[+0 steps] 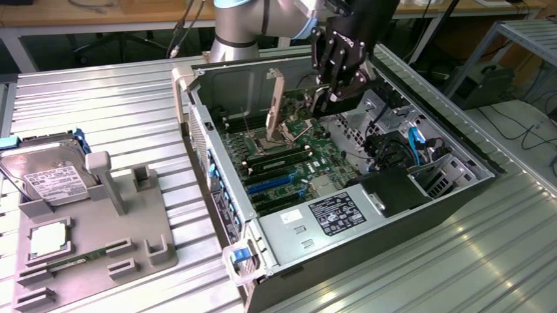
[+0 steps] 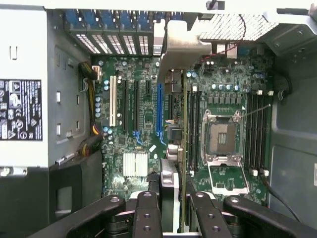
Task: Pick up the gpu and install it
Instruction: 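Insert the gpu into the slot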
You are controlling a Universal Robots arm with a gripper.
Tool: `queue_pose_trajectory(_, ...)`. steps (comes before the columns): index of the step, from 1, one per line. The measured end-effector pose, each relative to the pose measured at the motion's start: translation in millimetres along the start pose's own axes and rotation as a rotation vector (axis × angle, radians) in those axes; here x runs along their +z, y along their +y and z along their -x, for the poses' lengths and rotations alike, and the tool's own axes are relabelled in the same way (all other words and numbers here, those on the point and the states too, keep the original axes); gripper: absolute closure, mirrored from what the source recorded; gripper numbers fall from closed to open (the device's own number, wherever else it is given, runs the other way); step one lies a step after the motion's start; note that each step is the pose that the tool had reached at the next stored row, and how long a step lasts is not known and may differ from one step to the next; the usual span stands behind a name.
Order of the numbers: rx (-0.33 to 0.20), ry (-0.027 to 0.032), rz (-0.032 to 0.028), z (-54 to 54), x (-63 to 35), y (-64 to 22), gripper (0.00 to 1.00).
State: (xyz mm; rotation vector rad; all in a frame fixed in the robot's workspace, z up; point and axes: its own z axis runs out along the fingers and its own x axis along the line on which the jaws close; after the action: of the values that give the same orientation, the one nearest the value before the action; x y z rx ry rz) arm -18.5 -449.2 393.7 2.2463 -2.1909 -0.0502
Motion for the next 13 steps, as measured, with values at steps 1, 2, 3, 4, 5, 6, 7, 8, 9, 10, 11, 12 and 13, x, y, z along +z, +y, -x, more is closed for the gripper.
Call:
queue_pose_trajectory(1,0.002,0.0,0.0,0.0,1.8,2.1,0.72)
queue_pose_trajectory(2,0.004,-0.0002,-0.0001,0.1,3.1,3.4,0.72)
queue_pose_trajectory(3,0.008,-0.0002,-0.0001,0.2,4.7,4.8,0.72)
queue_pose_trajectory(4,0.011,-0.0004,-0.0002,0.3,6.2,5.7,0.72)
queue_pose_trajectory(5,0.014,-0.0004,-0.0002,0.3,7.6,6.5,0.72)
queue_pose_trajectory(6,0.016,-0.0005,-0.0003,0.3,8.4,6.8,0.72)
queue_pose_trajectory(7,0.016,-0.0005,-0.0003,0.2,9.2,6.9,0.72)
queue_pose_trajectory(8,0.016,-0.0005,-0.0003,0.0,9.8,6.9,0.72)
queue_pose_trajectory(9,0.016,-0.0005,-0.0003,-0.2,10.7,7.0,0.72)
queue_pose_trajectory(10,0.016,-0.0005,-0.0002,-0.2,12.3,7.1,0.72)
queue_pose_trajectory(11,0.016,-0.0005,-0.0003,-0.3,14.1,7.7,0.72)
queue_pose_trajectory(12,0.016,-0.0004,-0.0003,-0.3,16.0,8.6,0.72)
queue_pose_trajectory(13,0.016,-0.0004,-0.0003,-0.3,18.8,10.6,0.72)
